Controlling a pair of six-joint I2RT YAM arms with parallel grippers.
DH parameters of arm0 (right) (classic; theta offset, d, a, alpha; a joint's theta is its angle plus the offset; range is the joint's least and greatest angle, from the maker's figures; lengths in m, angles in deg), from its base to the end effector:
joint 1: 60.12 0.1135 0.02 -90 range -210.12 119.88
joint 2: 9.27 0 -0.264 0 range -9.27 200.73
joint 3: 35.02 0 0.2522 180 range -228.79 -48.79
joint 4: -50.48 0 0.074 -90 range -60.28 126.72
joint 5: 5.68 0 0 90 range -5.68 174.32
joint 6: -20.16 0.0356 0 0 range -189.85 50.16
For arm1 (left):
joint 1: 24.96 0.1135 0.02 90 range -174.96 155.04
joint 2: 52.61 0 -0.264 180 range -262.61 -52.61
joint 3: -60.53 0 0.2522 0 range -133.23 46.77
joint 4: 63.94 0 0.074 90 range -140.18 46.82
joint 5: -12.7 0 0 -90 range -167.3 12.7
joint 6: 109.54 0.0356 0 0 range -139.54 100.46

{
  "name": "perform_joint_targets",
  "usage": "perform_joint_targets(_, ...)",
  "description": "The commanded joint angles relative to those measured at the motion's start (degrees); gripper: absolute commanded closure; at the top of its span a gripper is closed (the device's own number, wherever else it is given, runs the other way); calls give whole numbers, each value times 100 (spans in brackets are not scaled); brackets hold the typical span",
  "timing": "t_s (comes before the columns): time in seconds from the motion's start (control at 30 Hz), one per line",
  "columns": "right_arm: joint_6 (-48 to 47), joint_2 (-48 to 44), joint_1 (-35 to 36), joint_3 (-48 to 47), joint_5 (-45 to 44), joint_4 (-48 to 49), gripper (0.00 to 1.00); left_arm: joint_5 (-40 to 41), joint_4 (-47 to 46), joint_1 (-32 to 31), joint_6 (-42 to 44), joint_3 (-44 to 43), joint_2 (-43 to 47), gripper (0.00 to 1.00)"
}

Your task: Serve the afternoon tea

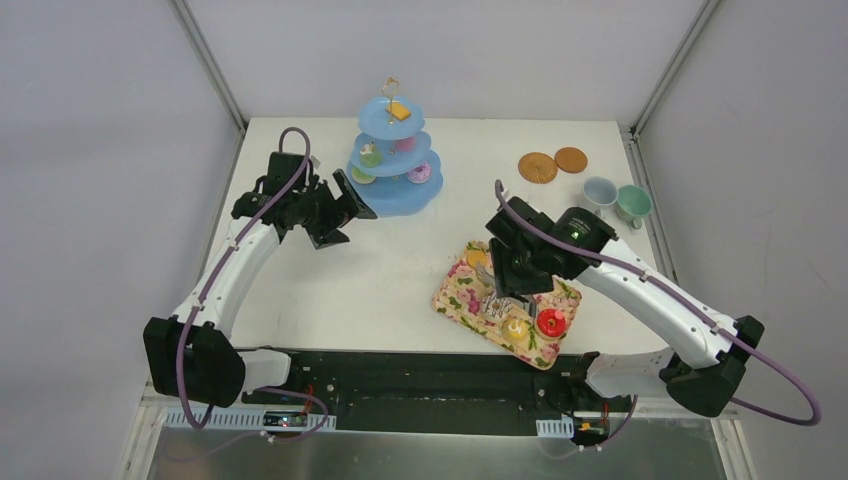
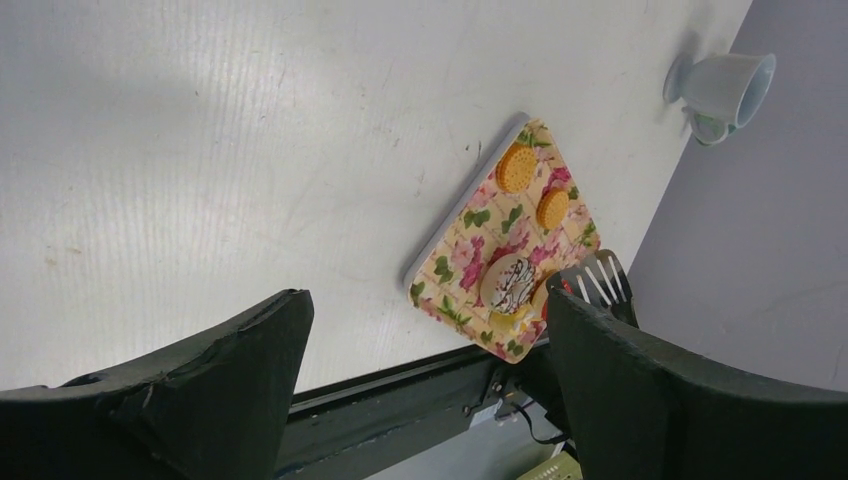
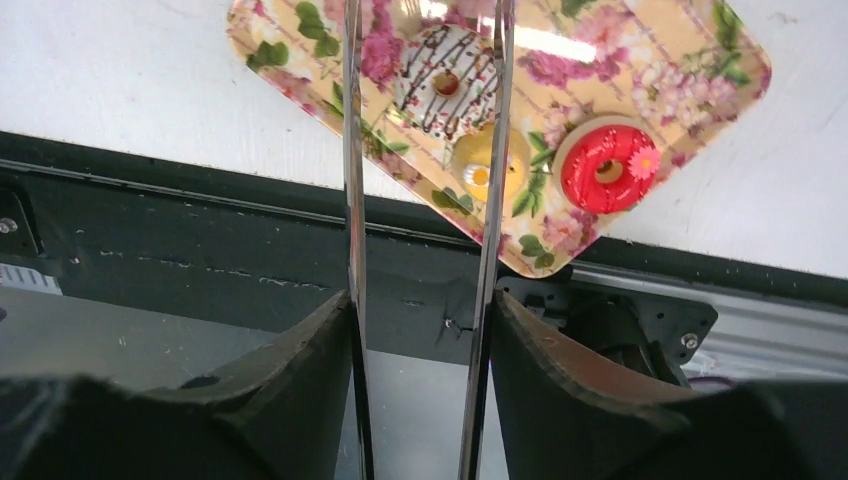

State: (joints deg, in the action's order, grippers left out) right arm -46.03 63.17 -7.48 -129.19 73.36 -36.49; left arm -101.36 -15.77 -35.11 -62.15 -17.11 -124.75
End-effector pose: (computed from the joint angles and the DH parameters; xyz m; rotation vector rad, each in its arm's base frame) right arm 0.1390 0.1710 0.3596 -0.6128 2.6111 0.1621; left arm 0.2616 -0.0616 0.3168 -0.4590 2.3847 -0.9324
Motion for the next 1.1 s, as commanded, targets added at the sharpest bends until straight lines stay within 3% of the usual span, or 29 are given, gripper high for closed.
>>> perform_joint_targets(0.0,324,-201,-82,-40,-208,-592,47,-227,-295,-43,-152,-140,-64,9)
perform_joint_targets(0.73,-67,-237,-191,921,657,174,44,-209,-19,-119,-189,-30,126,9)
perform_joint_targets(1.07,-216,-88,-185,806,587,-9,44,-189,-18,-119,-212,-36,93,9)
